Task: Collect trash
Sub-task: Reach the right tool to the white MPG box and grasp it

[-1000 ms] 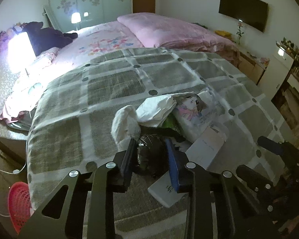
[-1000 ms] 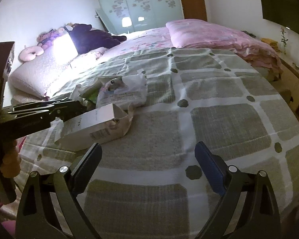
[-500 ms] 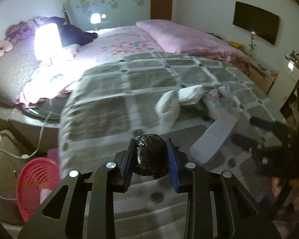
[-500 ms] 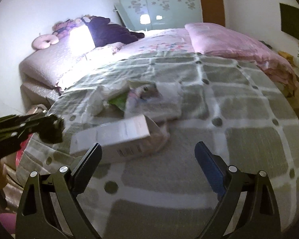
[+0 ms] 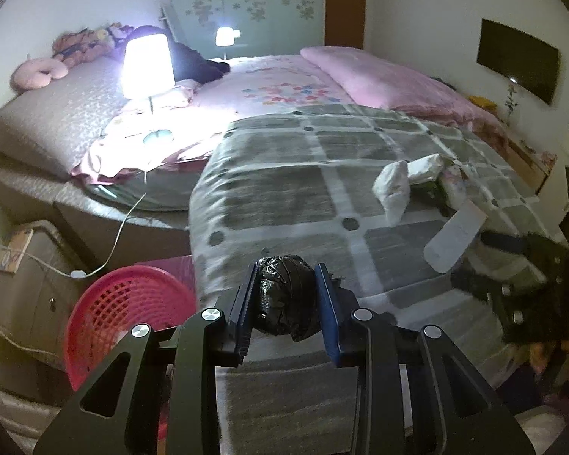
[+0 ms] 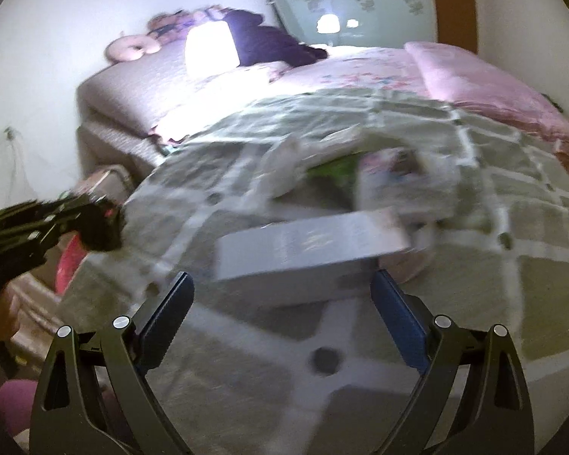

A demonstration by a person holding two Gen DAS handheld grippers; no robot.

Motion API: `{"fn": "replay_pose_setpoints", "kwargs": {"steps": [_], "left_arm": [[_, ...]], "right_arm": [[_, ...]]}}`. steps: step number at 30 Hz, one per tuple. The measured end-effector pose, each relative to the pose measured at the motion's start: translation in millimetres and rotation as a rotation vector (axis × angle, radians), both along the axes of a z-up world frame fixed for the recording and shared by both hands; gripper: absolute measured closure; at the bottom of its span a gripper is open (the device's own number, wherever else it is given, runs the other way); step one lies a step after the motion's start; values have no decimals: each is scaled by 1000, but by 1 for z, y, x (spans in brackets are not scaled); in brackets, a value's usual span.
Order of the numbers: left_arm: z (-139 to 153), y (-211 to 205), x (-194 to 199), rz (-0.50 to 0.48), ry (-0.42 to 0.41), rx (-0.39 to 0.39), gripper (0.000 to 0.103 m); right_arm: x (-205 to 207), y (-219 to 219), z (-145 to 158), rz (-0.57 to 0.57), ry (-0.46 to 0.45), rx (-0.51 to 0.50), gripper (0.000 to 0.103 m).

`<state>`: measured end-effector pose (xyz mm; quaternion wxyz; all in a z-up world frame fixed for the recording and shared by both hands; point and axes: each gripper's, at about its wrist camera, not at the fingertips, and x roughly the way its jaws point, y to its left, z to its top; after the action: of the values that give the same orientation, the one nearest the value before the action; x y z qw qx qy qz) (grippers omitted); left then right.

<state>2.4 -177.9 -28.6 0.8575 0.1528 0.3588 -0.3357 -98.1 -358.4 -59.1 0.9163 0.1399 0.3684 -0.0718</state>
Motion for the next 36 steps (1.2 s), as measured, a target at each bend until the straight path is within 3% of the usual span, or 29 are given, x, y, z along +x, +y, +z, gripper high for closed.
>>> {"fn": "replay_pose_setpoints", "kwargs": {"steps": [5, 14, 21, 27, 36], "left_arm": [[-2, 9, 3, 21, 17, -16, 75], [0, 15, 4, 30, 20, -33, 75], [-5, 14, 6, 33, 33, -24, 74], [-7, 13, 4, 31, 39, -18, 74], [-5, 17, 5, 38, 35, -26, 74]], "right_arm": [[-6, 23, 3, 75, -4, 29, 12], [-3, -28, 14, -82, -13, -74, 12], [7, -37, 6, -62, 7, -86, 11], [4, -27, 6, -34, 0, -47, 11], [-3, 2, 8, 109, 4, 84, 11]]}}
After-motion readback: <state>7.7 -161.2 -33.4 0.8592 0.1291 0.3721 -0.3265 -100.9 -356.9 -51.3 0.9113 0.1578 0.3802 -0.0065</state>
